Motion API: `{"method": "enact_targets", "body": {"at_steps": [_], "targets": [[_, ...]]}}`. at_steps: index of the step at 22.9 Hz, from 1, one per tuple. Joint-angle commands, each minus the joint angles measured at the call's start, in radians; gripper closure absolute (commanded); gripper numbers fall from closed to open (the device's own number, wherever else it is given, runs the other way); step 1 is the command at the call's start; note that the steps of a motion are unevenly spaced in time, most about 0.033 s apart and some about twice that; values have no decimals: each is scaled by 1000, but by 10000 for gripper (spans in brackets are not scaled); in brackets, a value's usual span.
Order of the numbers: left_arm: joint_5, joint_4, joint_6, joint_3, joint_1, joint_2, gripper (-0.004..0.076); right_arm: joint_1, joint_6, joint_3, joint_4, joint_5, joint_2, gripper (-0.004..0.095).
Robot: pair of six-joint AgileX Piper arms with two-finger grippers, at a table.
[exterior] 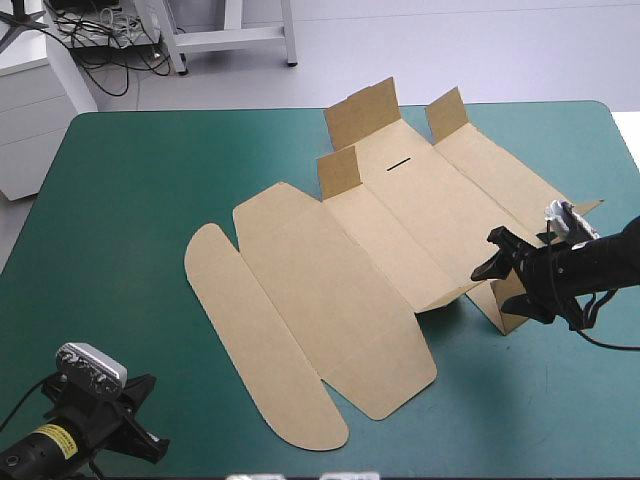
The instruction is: Fold the box
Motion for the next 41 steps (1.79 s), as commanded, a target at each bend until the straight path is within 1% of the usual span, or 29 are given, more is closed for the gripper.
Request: {"method": "enact_targets", "body": {"at_steps": [1, 4, 6, 7, 9, 12, 14, 16, 18, 19, 21, 23, 25, 28, 34, 38, 41], "targets": [[-59, -4, -2, -24, -3, 7, 734, 2, 17, -21, 68, 19, 70, 301], [-59, -4, -2, -24, -3, 7, 734, 7, -5, -21, 138, 24, 164, 301], [-65, -4, -2, -24, -3, 7, 734, 47, -7, -21, 139, -4, 214, 301], [-74, -4, -11, -24, -3, 7, 734, 79, -27, -21, 140, -45, 245, 301], [-74, -4, -13, -24, -3, 7, 734, 107, -46, -25, 144, -75, 273, 303], [-74, -4, -13, -24, -3, 7, 734, 121, -46, -25, 174, -99, 314, 305], [-74, -4, -13, -24, -3, 7, 734, 121, -46, -25, 160, -108, 322, 307], [-74, -4, -13, -24, -3, 7, 734, 121, -46, -25, 161, -112, 322, 369], [-74, -4, -13, -24, -3, 7, 734, 121, -46, -25, 161, -122, 322, 500], [-74, -4, -13, -24, -3, 7, 734, 121, -51, -25, 161, -124, 322, 596], [-74, -4, -13, -24, -3, 7, 734, 121, -69, -25, 161, -124, 322, 715], [-74, -4, -13, -24, -3, 7, 734, 121, -82, -25, 161, -126, 322, 799], [-74, -4, -13, -24, -3, 7, 734, 121, -90, -25, 161, -139, 322, 854], [-74, -4, -13, -24, -3, 7, 734, 121, -99, -25, 161, -170, 322, 884], [-74, -4, -13, -24, -3, 7, 734, 121, -196, -25, 166, -194, 322, 887], [-74, -4, -13, -24, -3, 7, 734, 121, -196, -25, 166, -229, 322, 891], [-74, -4, -13, -24, -3, 7, 734, 121, -226, -27, 166, -259, 322, 904]]}}
